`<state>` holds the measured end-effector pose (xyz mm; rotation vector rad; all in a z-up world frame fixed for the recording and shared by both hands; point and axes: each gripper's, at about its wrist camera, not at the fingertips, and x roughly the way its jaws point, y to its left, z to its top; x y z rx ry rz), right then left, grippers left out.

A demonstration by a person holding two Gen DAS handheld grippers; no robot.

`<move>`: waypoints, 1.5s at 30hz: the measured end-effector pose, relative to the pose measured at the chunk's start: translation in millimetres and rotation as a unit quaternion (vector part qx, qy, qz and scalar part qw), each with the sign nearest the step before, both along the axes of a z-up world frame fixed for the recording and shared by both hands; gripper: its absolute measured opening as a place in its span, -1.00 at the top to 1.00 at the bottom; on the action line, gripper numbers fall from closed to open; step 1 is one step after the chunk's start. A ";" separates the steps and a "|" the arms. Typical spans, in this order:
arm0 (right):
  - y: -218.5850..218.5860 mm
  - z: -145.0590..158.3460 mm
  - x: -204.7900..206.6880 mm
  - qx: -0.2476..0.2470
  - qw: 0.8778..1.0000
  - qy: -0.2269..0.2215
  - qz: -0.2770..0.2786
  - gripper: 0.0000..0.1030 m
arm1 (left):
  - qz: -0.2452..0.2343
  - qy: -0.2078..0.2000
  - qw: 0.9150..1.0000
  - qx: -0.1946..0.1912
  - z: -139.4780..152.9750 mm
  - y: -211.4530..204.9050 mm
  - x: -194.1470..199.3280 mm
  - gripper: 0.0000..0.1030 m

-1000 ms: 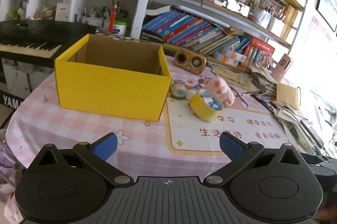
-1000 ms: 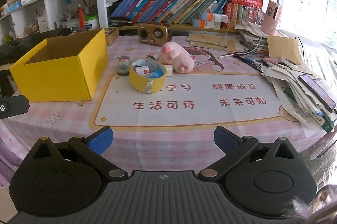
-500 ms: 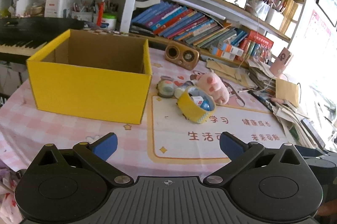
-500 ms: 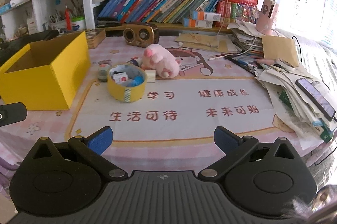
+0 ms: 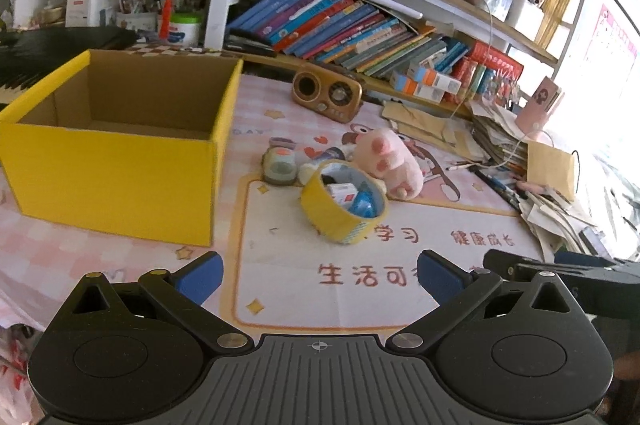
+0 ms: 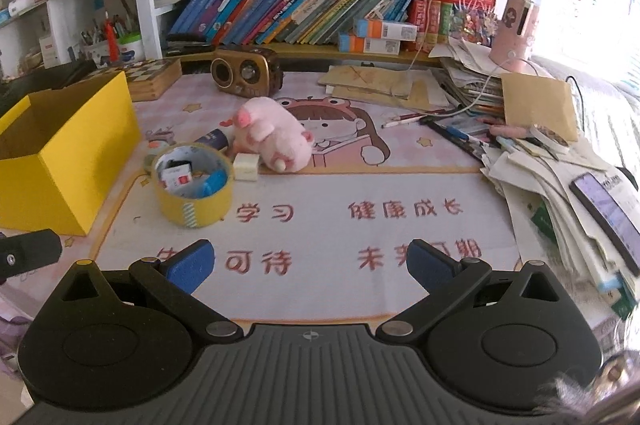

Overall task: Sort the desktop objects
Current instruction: 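Move the left tool to the yellow tape roll and close on it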

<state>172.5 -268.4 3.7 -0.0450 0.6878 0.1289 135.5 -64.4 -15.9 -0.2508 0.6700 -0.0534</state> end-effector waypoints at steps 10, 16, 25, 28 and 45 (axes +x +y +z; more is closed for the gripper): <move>-29.3 -2.7 45.6 0.022 0.999 0.007 0.033 -1.00 | 0.010 0.014 0.998 0.054 -9.2 -43.9 32.9 -1.00; -40.8 -5.0 70.0 0.032 0.998 0.010 0.056 -1.00 | 0.021 0.019 0.995 0.096 -18.6 -64.1 55.0 -1.00; -52.0 -11.3 97.2 0.046 0.996 0.023 0.078 -1.00 | 0.024 0.026 0.989 0.145 -39.4 -81.6 96.4 -1.00; -54.6 -12.6 102.3 0.047 0.995 0.023 0.085 -1.00 | 0.024 0.029 0.987 0.154 -46.9 -84.5 113.7 -1.00; -66.5 -11.5 124.9 0.029 0.994 0.015 0.108 -1.00 | 0.021 0.040 0.972 0.230 -83.4 -99.8 153.9 -0.79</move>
